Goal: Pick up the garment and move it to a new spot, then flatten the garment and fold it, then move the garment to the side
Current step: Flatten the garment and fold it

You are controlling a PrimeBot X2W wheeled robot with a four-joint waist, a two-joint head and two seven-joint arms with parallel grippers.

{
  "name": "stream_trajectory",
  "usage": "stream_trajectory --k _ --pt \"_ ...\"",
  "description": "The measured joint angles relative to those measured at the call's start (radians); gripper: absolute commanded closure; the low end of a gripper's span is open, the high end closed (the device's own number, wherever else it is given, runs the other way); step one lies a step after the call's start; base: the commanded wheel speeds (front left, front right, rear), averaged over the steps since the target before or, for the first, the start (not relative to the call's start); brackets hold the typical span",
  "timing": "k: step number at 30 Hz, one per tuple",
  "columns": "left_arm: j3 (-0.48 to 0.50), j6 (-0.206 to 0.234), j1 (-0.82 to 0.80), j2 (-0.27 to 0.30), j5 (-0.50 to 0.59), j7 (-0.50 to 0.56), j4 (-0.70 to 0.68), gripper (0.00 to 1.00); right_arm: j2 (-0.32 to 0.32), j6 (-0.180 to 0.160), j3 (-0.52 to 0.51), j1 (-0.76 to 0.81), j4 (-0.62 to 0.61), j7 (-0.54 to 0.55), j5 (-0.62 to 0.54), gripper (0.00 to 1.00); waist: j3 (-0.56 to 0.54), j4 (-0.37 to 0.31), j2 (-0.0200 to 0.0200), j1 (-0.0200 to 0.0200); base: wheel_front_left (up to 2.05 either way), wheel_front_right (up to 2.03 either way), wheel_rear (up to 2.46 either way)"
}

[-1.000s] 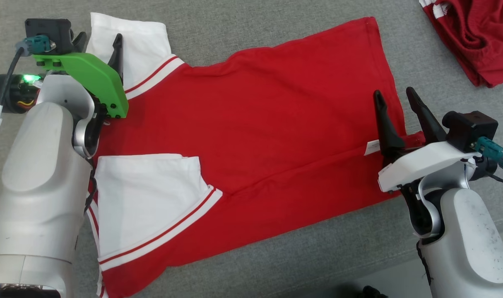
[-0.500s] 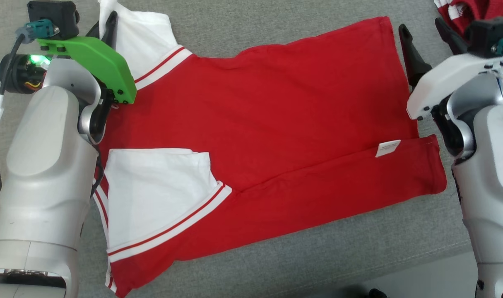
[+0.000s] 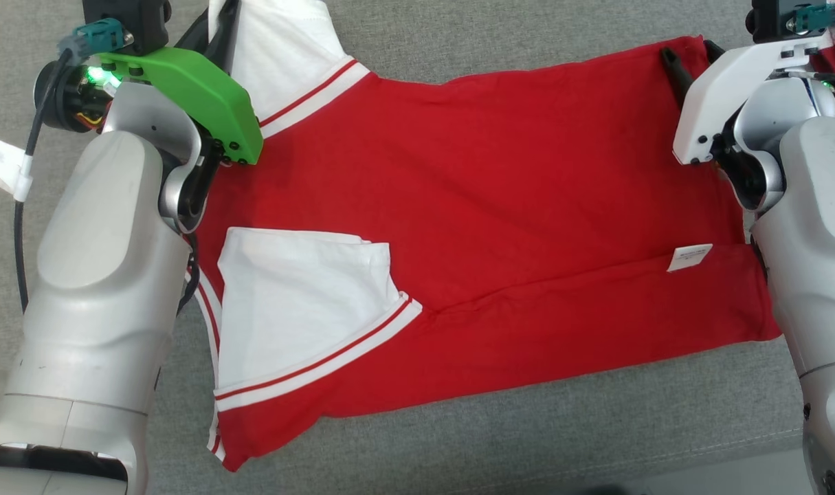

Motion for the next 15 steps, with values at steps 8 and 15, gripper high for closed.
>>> stream_trajectory --k 8,15 --pt "0.006 0.0 0.018 0.01 -0.02 -0.033 -0.024 1.0 -0.009 0.0 0.028 -0.02 0.064 -0.161 0.043 1.0 -0.022 0.001 0.0 0.0 0.0 0.0 0.0" --pt "0.024 -0.001 0.136 0.026 -0.051 -0.113 -0.07 1.0 -0.026 0.0 0.089 0.051 0.055 -0.316 0.082 1.0 -0.083 -0.002 0.0 0.0 0.0 0.0 0.0"
